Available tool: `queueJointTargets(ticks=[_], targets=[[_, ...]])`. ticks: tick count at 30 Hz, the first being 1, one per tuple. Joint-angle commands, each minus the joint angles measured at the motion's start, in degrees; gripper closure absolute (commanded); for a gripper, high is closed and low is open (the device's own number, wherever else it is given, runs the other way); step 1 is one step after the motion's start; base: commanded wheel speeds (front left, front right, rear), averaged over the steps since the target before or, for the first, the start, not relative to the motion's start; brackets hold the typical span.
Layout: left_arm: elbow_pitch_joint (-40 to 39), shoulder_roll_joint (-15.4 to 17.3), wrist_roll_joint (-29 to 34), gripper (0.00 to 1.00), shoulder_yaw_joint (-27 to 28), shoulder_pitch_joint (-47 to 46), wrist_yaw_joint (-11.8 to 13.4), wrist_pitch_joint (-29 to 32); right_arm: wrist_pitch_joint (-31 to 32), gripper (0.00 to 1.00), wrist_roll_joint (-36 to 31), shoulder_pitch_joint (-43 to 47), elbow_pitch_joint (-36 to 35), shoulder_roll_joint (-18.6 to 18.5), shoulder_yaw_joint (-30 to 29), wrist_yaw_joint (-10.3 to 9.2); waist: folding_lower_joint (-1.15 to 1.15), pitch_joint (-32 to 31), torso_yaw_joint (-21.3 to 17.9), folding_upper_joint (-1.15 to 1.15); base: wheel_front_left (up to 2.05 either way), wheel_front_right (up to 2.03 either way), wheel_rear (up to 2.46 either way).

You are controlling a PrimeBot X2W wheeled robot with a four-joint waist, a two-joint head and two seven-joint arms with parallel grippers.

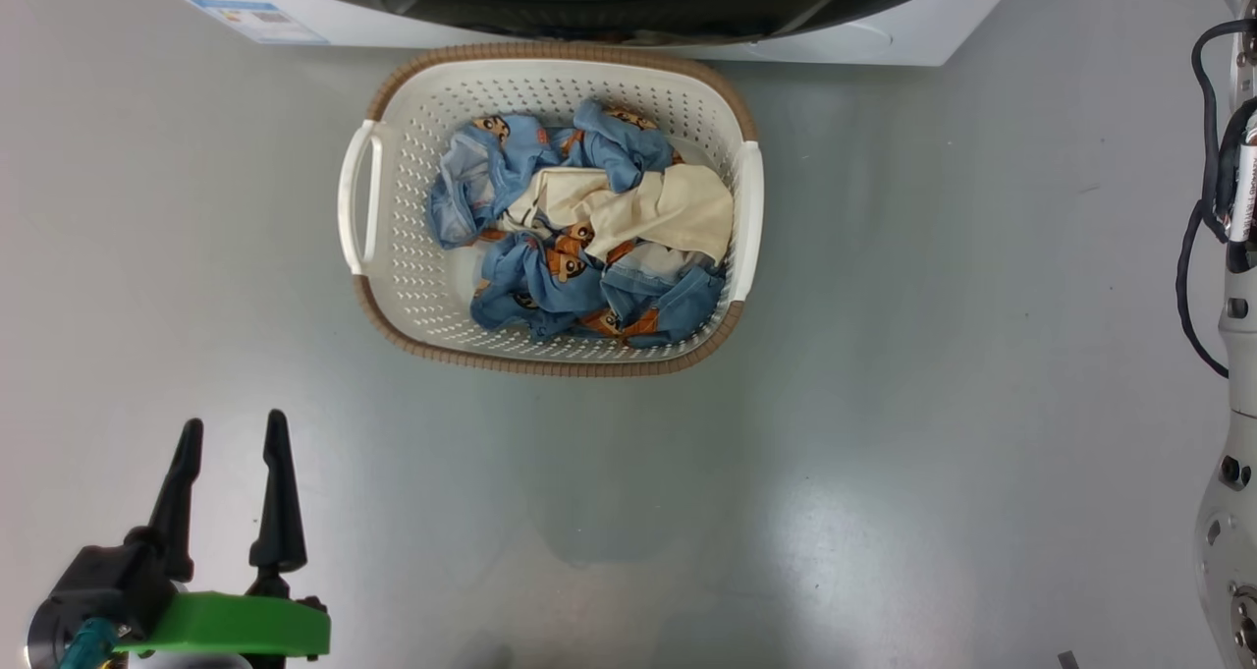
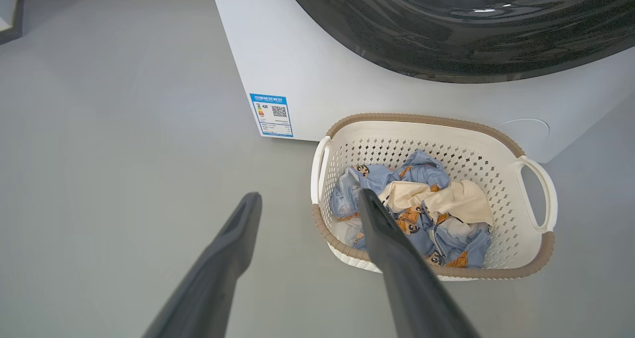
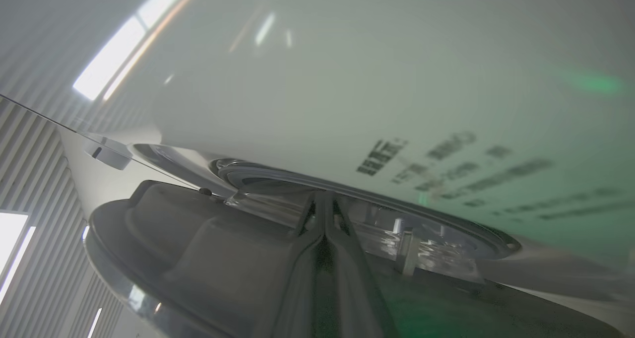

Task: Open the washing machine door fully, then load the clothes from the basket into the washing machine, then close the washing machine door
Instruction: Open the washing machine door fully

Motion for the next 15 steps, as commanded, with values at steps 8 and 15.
queueJointTargets(ticks=[8,15], targets=[[-1.08,1.14,-0.15,0.0,2.49,0.3,-0.17,-0.54,3.73,1.0,-0.04,2.21,-4.78,2.47,4.1,-0.06,0.0,-0.25,-1.02,0.0,0.0,0.0,0.0],[-0.97,1.14,-0.42,0.0,2.92,0.08,-0.13,-0.54,6.55,1.0,0.56,5.25,-9.07,3.3,6.42,-0.06,0.0,-0.83,-2.01,0.0,0.0,0.0,0.0]])
